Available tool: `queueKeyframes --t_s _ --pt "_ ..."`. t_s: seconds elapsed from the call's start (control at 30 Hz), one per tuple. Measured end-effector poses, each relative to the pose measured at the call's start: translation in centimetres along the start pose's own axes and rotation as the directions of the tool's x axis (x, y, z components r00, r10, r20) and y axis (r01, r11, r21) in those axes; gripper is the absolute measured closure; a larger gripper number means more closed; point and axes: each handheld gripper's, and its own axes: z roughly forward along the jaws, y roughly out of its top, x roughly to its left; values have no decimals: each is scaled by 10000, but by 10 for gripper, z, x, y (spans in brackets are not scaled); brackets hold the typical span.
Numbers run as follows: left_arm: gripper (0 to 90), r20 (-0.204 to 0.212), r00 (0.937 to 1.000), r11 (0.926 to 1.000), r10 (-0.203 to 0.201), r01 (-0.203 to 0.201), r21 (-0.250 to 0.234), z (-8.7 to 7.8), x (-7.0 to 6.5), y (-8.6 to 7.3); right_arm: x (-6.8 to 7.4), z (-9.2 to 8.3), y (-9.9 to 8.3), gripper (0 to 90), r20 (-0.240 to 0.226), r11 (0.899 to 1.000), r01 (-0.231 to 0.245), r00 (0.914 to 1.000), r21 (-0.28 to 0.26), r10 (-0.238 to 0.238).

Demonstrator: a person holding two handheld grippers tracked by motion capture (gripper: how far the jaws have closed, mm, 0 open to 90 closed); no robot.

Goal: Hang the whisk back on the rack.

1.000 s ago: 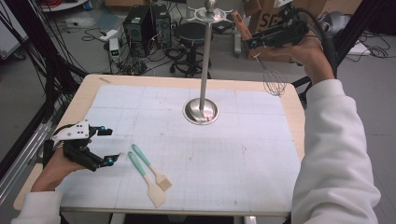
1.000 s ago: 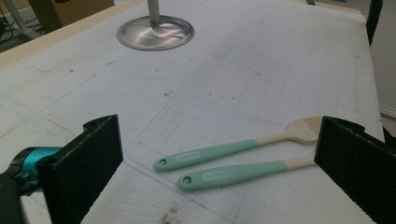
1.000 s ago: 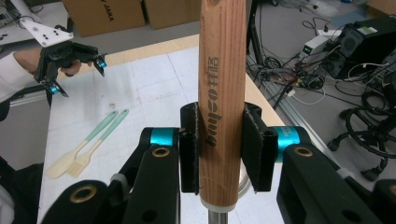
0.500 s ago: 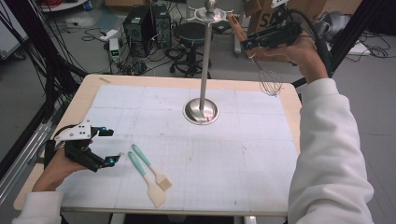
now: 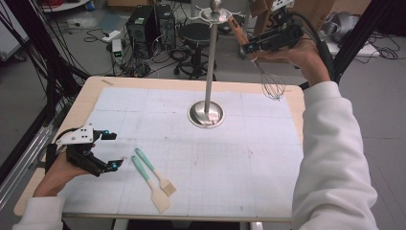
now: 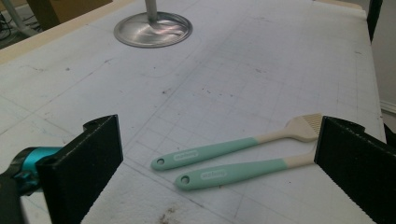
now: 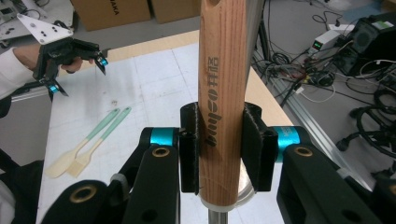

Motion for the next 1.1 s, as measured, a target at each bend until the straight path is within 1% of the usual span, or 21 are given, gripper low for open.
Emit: queueKeyframes --t_s 0.03,0.13,0.2,0.43,0.47,0.6,0.67,0.9,0.93,0.97,1.03,1.07,1.1 --pt "17 -11 10000 10000 28 -28 15 0 0 0 0 2 0 701 1 10000 94 10000 -24 -94" --pt "17 45 10000 10000 70 -70 46 0 0 0 1 6 -1 701 -70 9999 100 9999 -77 -100" --pt "17 54 10000 10000 53 -53 26 1 0 0 1 8 -2 701 -102 10000 -11 9999 -84 10" --pt "17 91 10000 10000 -4 3 67 0 0 0 -1 17 -5 702 -212 9995 -132 9997 -273 126" --pt "17 77 10000 10000 1 -2 26 1 0 0 0 18 -5 702 -258 9995 -189 9995 -234 183" --pt "17 64 10000 10000 11 -11 13 0 0 0 -1 29 -3 702 -300 9998 -162 9994 -152 157" --pt "17 62 10000 10000 -34 34 2 0 0 0 -2 34 -2 701 -381 9997 -136 9992 -194 128" --pt "17 73 10000 10000 -50 49 48 1 0 0 -3 38 -2 694 -449 9996 -96 9990 -274 84" --pt "17 93 9999 10000 -45 44 49 1 1 -1 -3 39 -2 686 -397 9996 -131 9991 -258 121" --pt "17 91 9999 10000 -51 51 52 1 1 -1 -1 39 -2 670 -303 9996 -189 9994 -221 183" --pt "17 77 10000 10000 -50 50 56 1 1 -1 -1 42 -3 532 -441 9995 -226 9988 -206 217" --pt "17 74 10000 10000 -54 54 42 1 1 -1 0 42 -4 473 -539 9993 -329 9980 -171 319" --pt "17 78 10000 10000 -39 39 52 1 2 -1 1 43 -4 402 -483 9995 -288 9984 -127 281"
